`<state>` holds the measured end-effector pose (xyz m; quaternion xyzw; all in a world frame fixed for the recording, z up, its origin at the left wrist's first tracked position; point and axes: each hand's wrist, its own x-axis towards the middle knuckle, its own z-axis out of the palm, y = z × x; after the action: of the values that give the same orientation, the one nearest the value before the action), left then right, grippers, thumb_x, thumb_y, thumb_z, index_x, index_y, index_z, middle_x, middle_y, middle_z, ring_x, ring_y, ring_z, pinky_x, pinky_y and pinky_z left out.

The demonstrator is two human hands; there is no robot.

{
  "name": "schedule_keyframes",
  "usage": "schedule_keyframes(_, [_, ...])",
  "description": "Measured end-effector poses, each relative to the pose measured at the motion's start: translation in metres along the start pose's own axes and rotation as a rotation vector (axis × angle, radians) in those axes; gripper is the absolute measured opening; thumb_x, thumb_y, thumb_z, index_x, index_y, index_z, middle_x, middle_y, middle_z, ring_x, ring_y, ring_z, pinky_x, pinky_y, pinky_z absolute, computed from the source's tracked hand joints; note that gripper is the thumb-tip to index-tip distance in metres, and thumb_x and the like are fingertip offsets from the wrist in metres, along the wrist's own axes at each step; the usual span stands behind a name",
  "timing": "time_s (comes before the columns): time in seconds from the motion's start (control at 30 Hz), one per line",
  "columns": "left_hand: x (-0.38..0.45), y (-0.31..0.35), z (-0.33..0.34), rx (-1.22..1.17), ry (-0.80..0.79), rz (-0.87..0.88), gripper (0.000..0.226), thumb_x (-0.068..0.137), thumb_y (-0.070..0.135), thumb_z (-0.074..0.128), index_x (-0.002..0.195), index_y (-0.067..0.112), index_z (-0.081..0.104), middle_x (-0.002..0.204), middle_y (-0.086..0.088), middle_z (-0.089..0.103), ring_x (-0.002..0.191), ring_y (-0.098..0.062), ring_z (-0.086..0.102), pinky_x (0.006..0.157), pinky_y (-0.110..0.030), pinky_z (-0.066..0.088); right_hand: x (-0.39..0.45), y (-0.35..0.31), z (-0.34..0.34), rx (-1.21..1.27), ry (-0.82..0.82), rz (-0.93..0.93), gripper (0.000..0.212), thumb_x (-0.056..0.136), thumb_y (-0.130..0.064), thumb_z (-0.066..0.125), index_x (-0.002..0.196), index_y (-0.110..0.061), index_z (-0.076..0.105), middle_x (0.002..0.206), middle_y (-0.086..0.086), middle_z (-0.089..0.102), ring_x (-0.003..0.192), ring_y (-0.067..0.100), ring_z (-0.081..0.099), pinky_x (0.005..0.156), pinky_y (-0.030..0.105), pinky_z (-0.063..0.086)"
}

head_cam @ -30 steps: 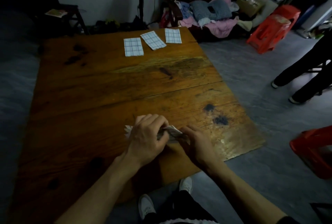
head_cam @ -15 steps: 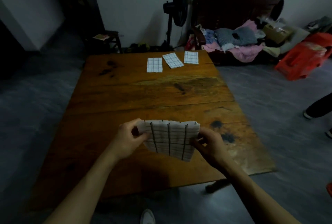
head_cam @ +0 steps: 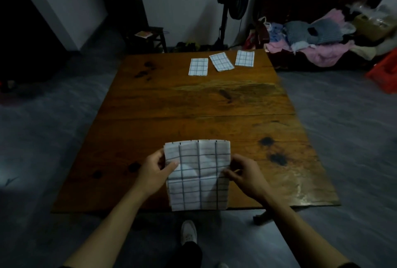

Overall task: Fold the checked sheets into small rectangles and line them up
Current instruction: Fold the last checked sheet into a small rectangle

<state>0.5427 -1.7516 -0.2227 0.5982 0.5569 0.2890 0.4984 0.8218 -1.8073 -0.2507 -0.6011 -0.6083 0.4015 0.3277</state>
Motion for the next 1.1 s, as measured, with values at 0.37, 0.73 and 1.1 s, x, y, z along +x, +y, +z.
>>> schedule_keyframes(0.37, [0.075,-0.045,0.002,0.106,-0.034,0.049,0.009,0.091,0.021,0.065,0.092,0.029,0.06,0.095,0.009,0.064,0.091,-0.005,0.061,0.072,-0.032,0.053,0.078,0.034,0.032,-0.215,0.102,0.11,0.018,0.09,-0.018,0.065,0.103,-0.03,0.066,0.098,-0.019,0.063,0.093,-0.005,0.058,0.069,0.009,0.046])
schedule_keyframes(0.73, [0.092,-0.116,-0.026,0.648,-0.401,0.083,0.036,0.093,0.006,0.054,0.111,0.037,0.062,0.124,0.02,0.053,0.125,0.0,0.037,0.11,-0.029,0.03,0.078,0.079,0.04,-0.619,-0.115,-0.1,0.023,0.084,-0.013,0.06,0.099,-0.029,0.068,0.115,-0.01,0.058,0.104,0.013,0.053,0.082,0.033,0.051])
schedule_keyframes(1.1, [0.107,-0.097,0.02,0.796,-0.102,0.335,0.018,0.087,0.022,0.065,0.104,0.024,0.062,0.106,0.01,0.058,0.098,-0.01,0.05,0.079,-0.025,0.042,0.07,0.086,0.056,-0.568,0.017,0.114,0.027,0.089,-0.033,0.057,0.115,-0.027,0.06,0.109,-0.006,0.052,0.101,0.016,0.049,0.083,0.034,0.046])
